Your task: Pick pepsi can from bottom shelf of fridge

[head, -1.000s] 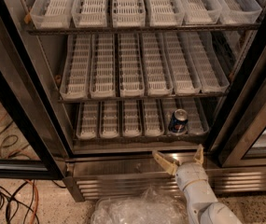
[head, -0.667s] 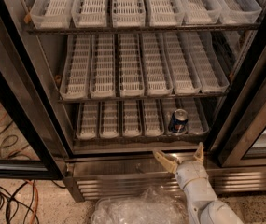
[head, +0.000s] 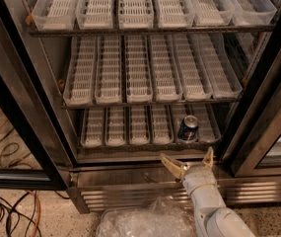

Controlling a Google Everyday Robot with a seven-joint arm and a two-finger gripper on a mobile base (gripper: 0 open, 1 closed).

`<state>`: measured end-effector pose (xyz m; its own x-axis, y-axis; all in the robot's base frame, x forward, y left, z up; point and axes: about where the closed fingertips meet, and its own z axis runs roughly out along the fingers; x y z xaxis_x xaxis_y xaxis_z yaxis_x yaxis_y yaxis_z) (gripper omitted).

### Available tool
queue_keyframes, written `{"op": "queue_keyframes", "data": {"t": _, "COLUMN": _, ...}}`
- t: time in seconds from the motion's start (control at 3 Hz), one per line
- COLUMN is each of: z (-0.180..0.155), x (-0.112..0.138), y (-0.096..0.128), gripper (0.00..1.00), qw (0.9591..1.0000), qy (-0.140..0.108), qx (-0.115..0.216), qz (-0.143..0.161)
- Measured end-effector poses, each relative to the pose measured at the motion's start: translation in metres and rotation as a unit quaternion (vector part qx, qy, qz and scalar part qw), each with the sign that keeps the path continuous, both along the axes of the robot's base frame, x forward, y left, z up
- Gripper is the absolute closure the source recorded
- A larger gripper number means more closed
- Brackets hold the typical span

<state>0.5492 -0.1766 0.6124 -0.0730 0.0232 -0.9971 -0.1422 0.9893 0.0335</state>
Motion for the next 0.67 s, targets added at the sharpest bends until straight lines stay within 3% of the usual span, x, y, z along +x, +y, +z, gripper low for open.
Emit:
{"op": "queue_keyframes", "data": {"t": 0.33, "z": 0.0030, "x": 0.0264, "y": 0.0044, "gripper": 0.00, "qw": 0.9996, "qy": -0.022, "qx": 0.002, "qz": -0.015}}
{"op": "queue_keyframes", "data": {"t": 0.67, "z": 0.0031, "x": 0.0265, "y": 0.0046, "gripper": 0.02, "qw": 0.9996, "qy": -0.022, "qx": 0.003, "qz": -0.015}}
